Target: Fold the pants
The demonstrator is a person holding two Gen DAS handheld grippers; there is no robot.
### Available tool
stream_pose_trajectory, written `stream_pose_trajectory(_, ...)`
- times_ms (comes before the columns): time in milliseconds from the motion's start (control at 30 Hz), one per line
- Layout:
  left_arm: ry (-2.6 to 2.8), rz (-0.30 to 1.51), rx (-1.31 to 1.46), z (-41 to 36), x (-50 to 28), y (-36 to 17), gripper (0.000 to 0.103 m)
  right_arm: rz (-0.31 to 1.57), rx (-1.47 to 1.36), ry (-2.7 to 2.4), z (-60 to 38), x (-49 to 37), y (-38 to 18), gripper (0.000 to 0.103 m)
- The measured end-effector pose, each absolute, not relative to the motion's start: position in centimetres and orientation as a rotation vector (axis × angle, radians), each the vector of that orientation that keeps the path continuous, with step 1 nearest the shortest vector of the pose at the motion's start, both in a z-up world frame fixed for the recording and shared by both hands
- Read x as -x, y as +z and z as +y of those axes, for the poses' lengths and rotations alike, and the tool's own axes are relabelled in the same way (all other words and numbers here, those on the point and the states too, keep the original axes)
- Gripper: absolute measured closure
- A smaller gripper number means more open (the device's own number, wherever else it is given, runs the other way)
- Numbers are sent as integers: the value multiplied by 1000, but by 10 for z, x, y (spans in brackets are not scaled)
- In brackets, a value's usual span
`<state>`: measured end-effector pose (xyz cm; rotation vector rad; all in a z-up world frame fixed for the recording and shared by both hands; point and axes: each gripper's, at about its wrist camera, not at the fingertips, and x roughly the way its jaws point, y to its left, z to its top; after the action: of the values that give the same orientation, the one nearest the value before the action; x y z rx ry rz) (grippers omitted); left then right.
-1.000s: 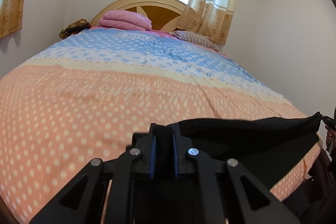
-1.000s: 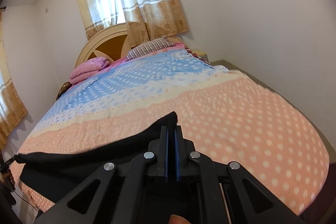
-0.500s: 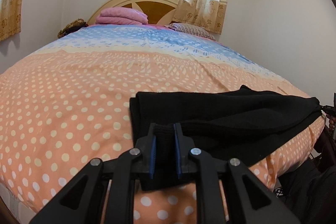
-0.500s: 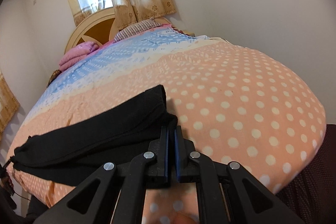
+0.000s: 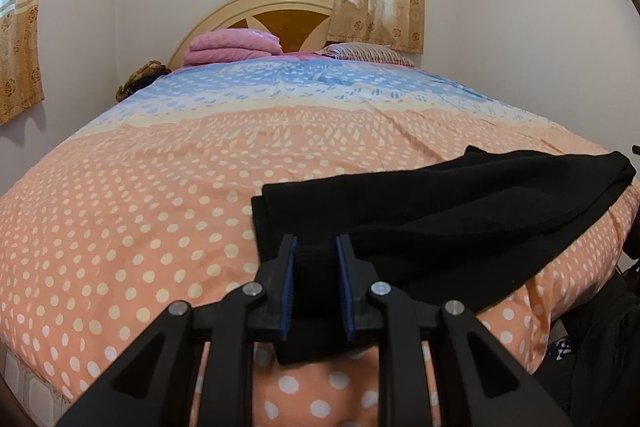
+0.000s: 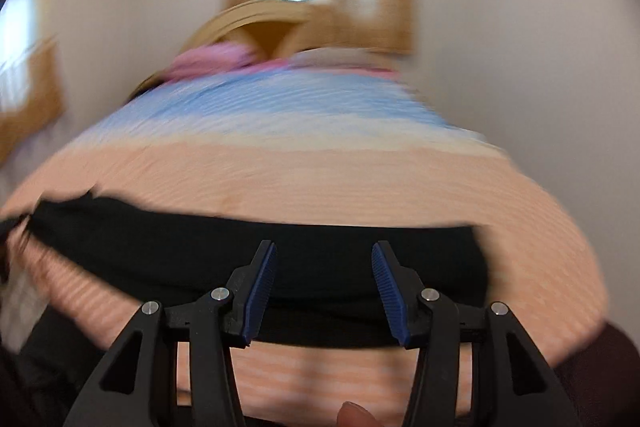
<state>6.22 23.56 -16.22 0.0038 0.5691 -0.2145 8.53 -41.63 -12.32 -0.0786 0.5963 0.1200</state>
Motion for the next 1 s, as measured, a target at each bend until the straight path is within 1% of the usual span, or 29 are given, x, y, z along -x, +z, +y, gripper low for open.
stream_pose_trajectory(100,-209,569,4,233,-64,-162,82,630,222,290,-324,-104,-144,52)
stream_pose_trajectory(200,-209,567,0,232,-65,-162,84,653,319,434,-252,-113,-166,53)
stream_pose_trajectory(300,-216,566,9,233,-67,-162,84,668,425,509,-204,-118,-186,54)
stream_pose_trajectory(333,-218,565,12,233,-68,-163,85,673,446,524,-196,-120,-192,55)
stream_pose_trajectory(367,-220,566,14,234,-68,-163,85,677,476,533,-186,-122,-198,59)
stream_pose_trajectory(467,-222,567,14,233,-70,-164,85,682,549,540,-168,-125,-211,62)
stream_pose_trajectory(500,-225,567,14,233,-71,-164,85,682,564,541,-165,-126,-213,65)
stream_pose_trajectory(533,-226,569,14,232,-72,-164,85,681,586,544,-163,-126,-216,66)
stream_pose_trajectory(833,-245,599,85,241,-82,-167,85,641,698,559,-155,-115,-218,67)
stream_pose_trajectory(867,-245,598,83,240,-81,-167,85,642,694,557,-155,-117,-218,73)
stream_pose_trajectory(900,-244,597,77,239,-81,-166,85,641,684,558,-155,-118,-217,93)
stream_pose_trajectory(933,-244,595,72,238,-80,-166,87,639,677,553,-155,-119,-215,98)
stream_pose_trajectory(1000,-245,587,65,238,-77,-162,87,618,661,560,-154,-117,-206,99)
